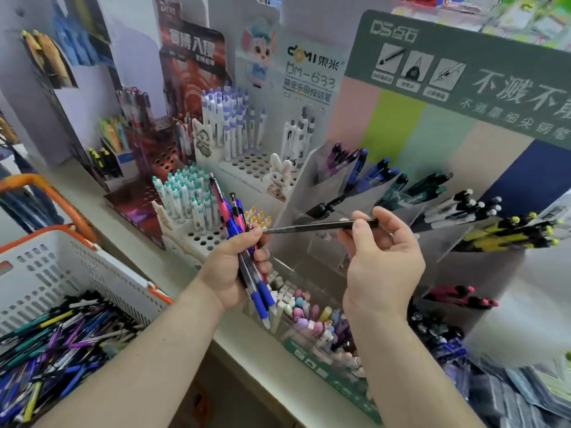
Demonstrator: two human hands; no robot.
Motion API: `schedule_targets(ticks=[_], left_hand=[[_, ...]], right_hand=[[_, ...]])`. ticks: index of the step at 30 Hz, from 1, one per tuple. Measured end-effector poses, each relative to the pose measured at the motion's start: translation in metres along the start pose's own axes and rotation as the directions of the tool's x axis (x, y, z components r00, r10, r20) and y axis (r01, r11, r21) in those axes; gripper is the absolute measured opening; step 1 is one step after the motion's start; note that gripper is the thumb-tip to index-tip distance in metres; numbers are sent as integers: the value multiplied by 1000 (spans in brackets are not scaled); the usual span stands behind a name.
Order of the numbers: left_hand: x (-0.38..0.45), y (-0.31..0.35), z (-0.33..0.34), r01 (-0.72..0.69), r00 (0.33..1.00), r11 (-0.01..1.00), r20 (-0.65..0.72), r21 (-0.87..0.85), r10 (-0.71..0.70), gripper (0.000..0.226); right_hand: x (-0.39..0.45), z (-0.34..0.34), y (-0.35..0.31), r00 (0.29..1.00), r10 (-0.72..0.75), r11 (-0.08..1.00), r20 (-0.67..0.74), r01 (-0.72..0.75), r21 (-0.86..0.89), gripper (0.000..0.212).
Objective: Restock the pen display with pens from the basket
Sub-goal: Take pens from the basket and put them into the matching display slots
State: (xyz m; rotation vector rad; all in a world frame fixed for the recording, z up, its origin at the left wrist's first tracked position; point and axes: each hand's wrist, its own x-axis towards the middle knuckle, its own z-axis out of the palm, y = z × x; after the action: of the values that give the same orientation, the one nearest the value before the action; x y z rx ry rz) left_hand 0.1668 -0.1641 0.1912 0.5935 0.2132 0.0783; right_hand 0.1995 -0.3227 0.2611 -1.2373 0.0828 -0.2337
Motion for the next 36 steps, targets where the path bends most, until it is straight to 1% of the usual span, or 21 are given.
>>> schedule_targets(ticks=[2,4,7,10,12,15,16,18,20,22,24,25,26,27,28,29,30,31,32,34,36], left_hand=[[4,3,3,-5,1000,999,10,44,5,28],[9,6,3,-5,1000,993,-6,115,6,13],[14,11,-2,-7,1000,962,-21,272,13,22],[15,15,-8,-22,999,914,-14,405,31,23],[14,18,-11,-16,1000,897,0,441,19,23],[12,21,-14,-20,999,873,31,487,6,23],[12,21,-15,-23,999,859,39,511,3,22],[9,23,-17,-26,999,821,47,571,-1,20],[7,23,-19,-25,998,790,54,613,-11,17],[5,23,-19,-25,997,766,67,642,-23,16],[4,22,-20,-32,997,733,73,679,-24,17],[3,22,-20,-37,997,707,76,706,-24,18],[3,22,-20,-43,996,673,81,738,-26,18],[2,22,-19,-53,995,632,93,773,-30,18],[1,23,-17,-66,993,584,110,809,-39,17],[0,23,-15,-80,990,532,128,843,-54,17],[-2,22,-13,-91,987,481,143,872,-73,17],[-3,22,-11,-100,984,441,155,892,-90,16],[-5,21,-10,-110,981,411,165,905,-102,16],[-6,20,-14,-102,979,379,160,920,-126,16],[-7,20,-21,-61,980,390,130,919,-152,16]], right_hand=[[5,2,-8,997,-79,997,0,79,3,20],[14,4,-17,969,-247,969,-22,247,1,20],[34,8,-19,841,-541,834,-21,532,-148,23],[50,20,-2,777,-626,713,65,605,-355,13],[56,30,12,777,-605,622,171,596,-508,13],[64,43,26,812,-488,500,319,560,-660,20],[66,47,28,816,-444,428,370,556,-713,25],[66,51,30,803,-359,219,476,568,-793,28],[61,53,26,787,-295,46,542,578,-815,29],[56,55,19,801,-215,-1,558,572,-821,31],[53,56,13,819,-178,6,545,555,-832,31],[51,57,10,818,-213,28,534,552,-834,31],[46,58,8,805,-284,88,521,563,-822,30],[39,59,4,800,-330,195,501,578,-793,30],[30,62,0,823,-306,349,478,564,-748,27],[20,65,-2,851,-216,497,478,517,-697,22],[10,67,-2,864,-99,588,493,450,-672,19],[3,68,-1,856,-22,613,517,420,-669,19],[0,67,3,842,-6,601,539,434,-671,18],[2,62,7,861,-76,630,502,432,-646,9],[8,54,2,917,-164,745,363,356,-563,8]])
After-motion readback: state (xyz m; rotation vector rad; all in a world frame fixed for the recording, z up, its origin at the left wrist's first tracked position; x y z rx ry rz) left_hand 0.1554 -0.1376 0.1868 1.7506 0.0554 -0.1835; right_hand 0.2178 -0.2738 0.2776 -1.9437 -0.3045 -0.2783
